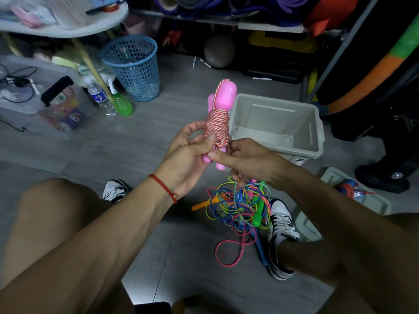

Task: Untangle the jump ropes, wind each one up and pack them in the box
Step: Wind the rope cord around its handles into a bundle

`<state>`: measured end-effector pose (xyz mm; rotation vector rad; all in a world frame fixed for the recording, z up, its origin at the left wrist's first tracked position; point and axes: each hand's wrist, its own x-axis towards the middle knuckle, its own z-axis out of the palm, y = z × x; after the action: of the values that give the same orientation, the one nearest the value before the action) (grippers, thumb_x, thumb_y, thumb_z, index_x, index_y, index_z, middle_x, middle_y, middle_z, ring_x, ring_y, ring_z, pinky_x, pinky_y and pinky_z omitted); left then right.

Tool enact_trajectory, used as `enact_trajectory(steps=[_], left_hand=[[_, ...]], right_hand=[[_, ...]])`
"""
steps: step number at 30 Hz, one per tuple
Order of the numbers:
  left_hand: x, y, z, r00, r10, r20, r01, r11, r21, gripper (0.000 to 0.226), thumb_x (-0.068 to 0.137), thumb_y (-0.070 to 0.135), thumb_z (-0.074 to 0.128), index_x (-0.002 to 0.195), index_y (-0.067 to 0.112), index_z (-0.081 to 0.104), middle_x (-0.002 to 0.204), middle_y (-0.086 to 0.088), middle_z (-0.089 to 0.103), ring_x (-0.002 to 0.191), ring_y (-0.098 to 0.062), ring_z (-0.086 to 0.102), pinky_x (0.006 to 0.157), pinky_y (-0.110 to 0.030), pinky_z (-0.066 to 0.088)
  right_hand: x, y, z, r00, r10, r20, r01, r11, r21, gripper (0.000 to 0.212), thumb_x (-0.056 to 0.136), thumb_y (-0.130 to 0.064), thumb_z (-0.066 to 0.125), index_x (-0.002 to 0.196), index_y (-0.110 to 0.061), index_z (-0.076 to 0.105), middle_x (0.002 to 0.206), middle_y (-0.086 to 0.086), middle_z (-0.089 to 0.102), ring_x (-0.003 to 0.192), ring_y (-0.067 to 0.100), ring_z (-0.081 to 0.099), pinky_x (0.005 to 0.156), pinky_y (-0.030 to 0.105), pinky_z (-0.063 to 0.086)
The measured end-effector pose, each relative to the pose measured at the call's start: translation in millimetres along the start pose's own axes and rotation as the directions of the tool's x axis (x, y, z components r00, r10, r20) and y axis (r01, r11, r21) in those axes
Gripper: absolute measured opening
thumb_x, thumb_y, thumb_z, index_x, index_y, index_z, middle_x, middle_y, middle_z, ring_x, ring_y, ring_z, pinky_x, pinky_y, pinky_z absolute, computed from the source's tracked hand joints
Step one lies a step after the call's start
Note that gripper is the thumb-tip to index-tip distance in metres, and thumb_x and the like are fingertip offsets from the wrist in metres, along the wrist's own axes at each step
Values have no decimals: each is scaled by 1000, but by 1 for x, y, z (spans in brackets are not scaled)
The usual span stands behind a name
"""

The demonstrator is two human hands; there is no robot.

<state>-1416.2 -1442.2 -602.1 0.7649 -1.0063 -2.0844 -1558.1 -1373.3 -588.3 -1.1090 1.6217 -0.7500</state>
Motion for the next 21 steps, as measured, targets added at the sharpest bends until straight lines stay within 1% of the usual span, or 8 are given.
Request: enact_trajectory(steps=[3,7,10,12,14,17,19,21], left_hand=[[3,1,6,1000,-19,7,20,999,-42,43,82,1,62,122,5,44,116,-32,55,111,-49,51,106,-63,36],[7,-1,15,999,-23,35,23,1000,-21,35,91,-2,57,123,4,44,99,-21,63,89,-29,62,93,-46,51],[9,-5,24,996,-32,80,36,998,-48,39,89,0,56,126,3,43,101,-19,61,92,-28,60,94,-43,51],[9,-6,31,994,-38,103,42,998,-38,45,85,3,57,128,3,42,103,-19,60,93,-30,59,91,-44,52],[11,-10,39,992,-55,112,54,998,11,49,84,4,59,129,4,41,107,-21,58,97,-32,58,90,-46,51],[19,-16,60,987,-76,139,60,992,111,43,87,0,62,125,6,43,113,-21,58,102,-33,56,96,-51,48],[28,-22,85,981,-75,176,45,984,171,32,92,-6,55,119,7,45,106,-15,64,96,-30,60,97,-56,47],[40,-32,115,970,-90,224,40,975,219,27,94,-7,51,116,7,47,100,-13,66,90,-29,62,96,-59,47]], right_hand=[[-4,4,0,1000,-14,18,11,985,175,32,90,-45,67,102,-15,65,80,-3,60,60,14,53,48,28,52],[-14,9,-18,998,-48,26,41,973,228,42,94,-47,61,101,-6,67,87,5,61,74,19,58,59,29,52],[-22,14,-27,997,-75,-28,80,967,240,35,97,-34,63,98,1,69,85,8,67,77,20,61,66,33,53],[-28,13,-33,995,-58,-81,73,980,187,33,95,-30,67,95,3,70,78,6,71,69,16,62,63,32,54],[-34,11,-45,992,-27,-121,30,999,22,35,91,-36,72,94,-1,71,77,7,73,66,15,64,64,38,59],[-49,1,-83,972,47,-231,-78,989,-128,54,81,-45,79,119,-11,61,101,9,73,87,19,71,78,45,62],[-61,-5,-118,947,103,-303,-104,995,14,65,83,-43,78,132,-10,51,111,11,69,94,25,72,77,43,63],[-72,-4,-155,928,131,-349,-95,989,118,57,87,-42,74,128,-7,56,113,14,68,91,28,74,76,46,63]])
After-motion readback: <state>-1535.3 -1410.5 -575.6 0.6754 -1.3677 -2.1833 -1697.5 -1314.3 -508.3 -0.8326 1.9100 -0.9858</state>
